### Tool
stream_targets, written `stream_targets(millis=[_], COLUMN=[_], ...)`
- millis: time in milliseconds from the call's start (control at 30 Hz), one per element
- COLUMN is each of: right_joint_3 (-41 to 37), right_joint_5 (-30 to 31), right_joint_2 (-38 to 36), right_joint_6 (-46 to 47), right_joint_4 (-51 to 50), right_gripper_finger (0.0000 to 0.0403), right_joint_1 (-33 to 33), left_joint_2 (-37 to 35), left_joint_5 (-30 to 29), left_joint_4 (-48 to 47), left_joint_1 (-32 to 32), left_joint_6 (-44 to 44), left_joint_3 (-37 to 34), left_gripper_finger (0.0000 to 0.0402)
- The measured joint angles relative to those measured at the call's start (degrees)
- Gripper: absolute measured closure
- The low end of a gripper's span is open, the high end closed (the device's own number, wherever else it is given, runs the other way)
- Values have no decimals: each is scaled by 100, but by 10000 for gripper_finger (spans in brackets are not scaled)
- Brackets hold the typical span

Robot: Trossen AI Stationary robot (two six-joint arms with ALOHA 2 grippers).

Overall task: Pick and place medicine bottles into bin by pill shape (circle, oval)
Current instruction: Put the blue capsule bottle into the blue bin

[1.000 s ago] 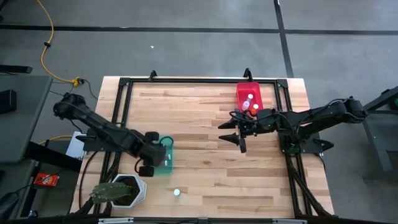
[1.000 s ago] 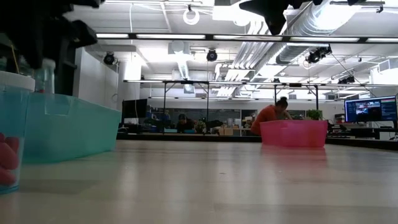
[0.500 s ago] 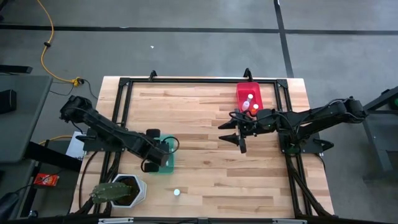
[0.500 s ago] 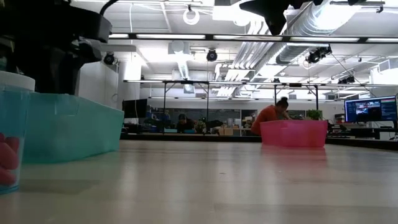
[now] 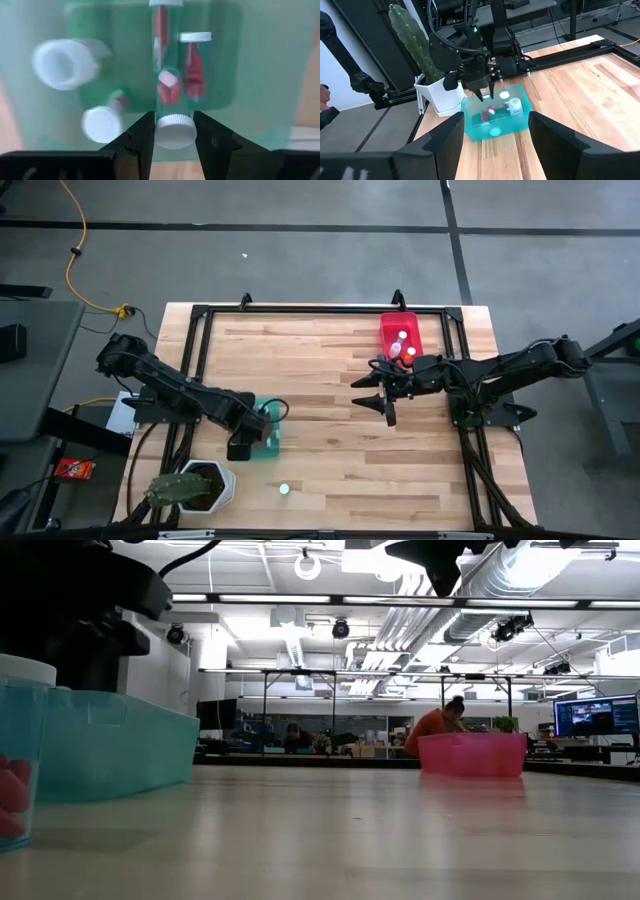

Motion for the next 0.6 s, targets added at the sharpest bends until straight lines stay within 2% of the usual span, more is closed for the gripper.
stream_targets(millis=[167,367,600], right_joint_3=[0,0,0], right_joint_5=[0,0,0], right_joint_2=[0,0,0], right_joint_6=[0,0,1], right_joint_4=[-2,0,0], right_gripper_finger=[187,187,187], right_joint_1=[0,0,1], left_joint_2=[24,31,92], left_joint_5=[449,-73,-84], left_joint_4=[-1,-7,-13], left_joint_1=[11,14,53], left_joint_6=[-222,-436,-438], left_joint_3=[-2,-4,-4], left_gripper_finger=[292,292,292])
